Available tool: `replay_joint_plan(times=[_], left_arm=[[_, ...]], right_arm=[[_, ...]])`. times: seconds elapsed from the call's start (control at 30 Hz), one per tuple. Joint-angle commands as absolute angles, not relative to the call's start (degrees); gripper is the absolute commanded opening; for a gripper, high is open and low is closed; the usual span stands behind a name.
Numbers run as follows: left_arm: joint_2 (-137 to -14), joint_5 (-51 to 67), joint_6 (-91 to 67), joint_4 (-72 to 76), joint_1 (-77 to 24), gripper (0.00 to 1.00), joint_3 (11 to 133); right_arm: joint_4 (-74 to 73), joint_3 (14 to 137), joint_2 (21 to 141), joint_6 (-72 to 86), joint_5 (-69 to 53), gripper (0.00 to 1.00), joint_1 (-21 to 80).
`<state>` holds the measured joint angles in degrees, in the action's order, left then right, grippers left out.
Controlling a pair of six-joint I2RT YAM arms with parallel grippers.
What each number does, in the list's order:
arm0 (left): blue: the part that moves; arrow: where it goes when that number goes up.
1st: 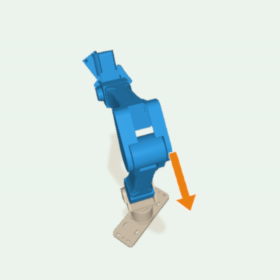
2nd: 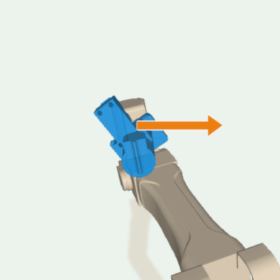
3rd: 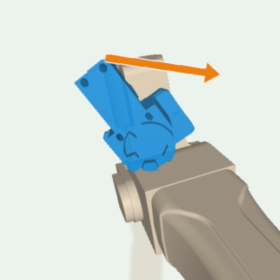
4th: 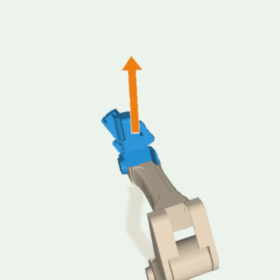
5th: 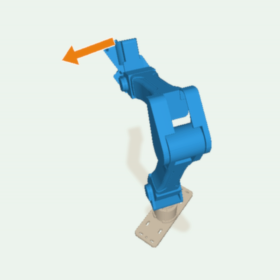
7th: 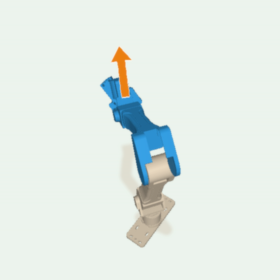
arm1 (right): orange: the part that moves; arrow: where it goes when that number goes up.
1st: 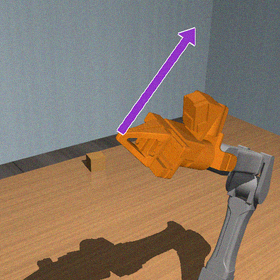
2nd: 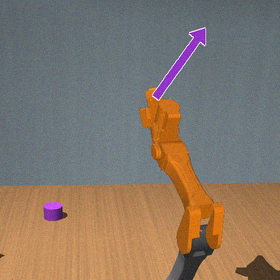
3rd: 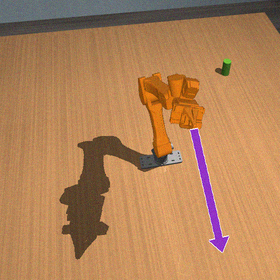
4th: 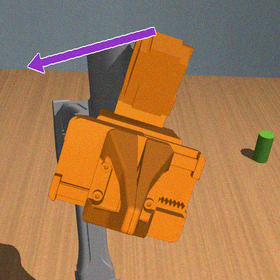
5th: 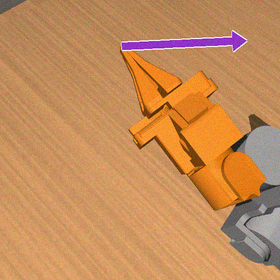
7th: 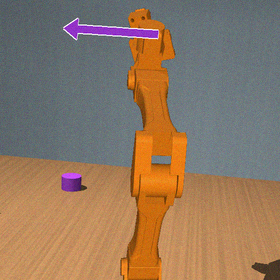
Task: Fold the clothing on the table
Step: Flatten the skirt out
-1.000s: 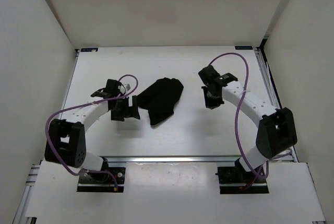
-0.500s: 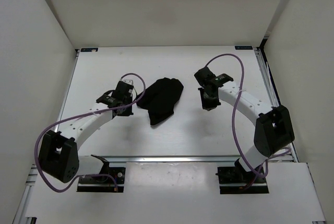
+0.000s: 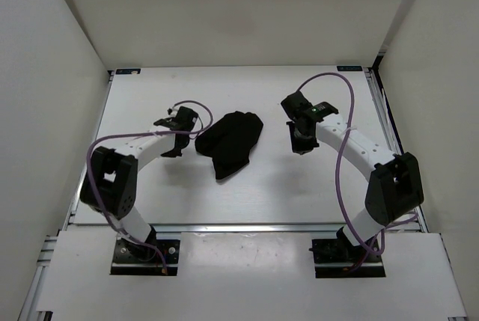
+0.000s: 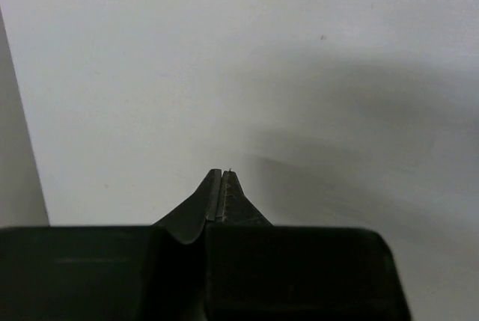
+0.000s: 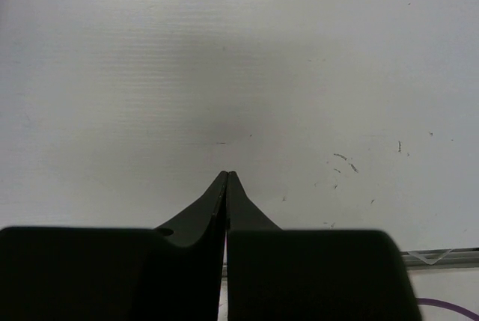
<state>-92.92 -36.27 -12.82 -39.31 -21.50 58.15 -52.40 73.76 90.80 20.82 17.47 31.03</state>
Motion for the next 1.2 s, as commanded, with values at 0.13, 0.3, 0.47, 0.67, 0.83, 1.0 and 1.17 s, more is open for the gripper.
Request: replay_joint_plan(times=[0.13, 0.3, 0.47, 0.67, 0.83, 1.0, 1.17], left_arm=[[-100.88, -41.54, -18.03, -51.94, -24.77, 0.0, 72.85], [-102.14, -48.67, -11.79, -47.82, -29.01, 0.99, 69.52], [-97.3, -15.4, -15.47, -45.9, -17.27, 0.99, 72.78], [-92.73, -18.9, -7.83, -40.78, -15.99, 0.99, 70.49], [-86.76, 9.89, -18.96, -29.29, -9.94, 0.89, 62.59], [-81.74, 7.21, -25.13, -21.01, -10.98, 0.0, 55.9], [-80.86, 17.03, -27.94, -13.9, -12.13, 0.0, 52.14]], right_arm=[[-54.84, 74.98, 89.82, 20.83, 18.99, 0.0, 30.59], [-54.75, 75.85, 90.0, 19.78, 19.69, 0.0, 30.85], [-55.19, 77.16, 90.96, 18.55, 19.69, 0.0, 30.5], [-54.94, 78.05, 92.28, 17.76, 17.51, 0.0, 31.55], [-48.88, 80.15, 93.16, 18.1, 5.3, 0.0, 32.69], [-47.37, 87.26, 97.89, 19.07, 3.6, 0.0, 35.24], [-51.14, 93.16, 102.22, 18.28, 5.27, 0.0, 36.91]])
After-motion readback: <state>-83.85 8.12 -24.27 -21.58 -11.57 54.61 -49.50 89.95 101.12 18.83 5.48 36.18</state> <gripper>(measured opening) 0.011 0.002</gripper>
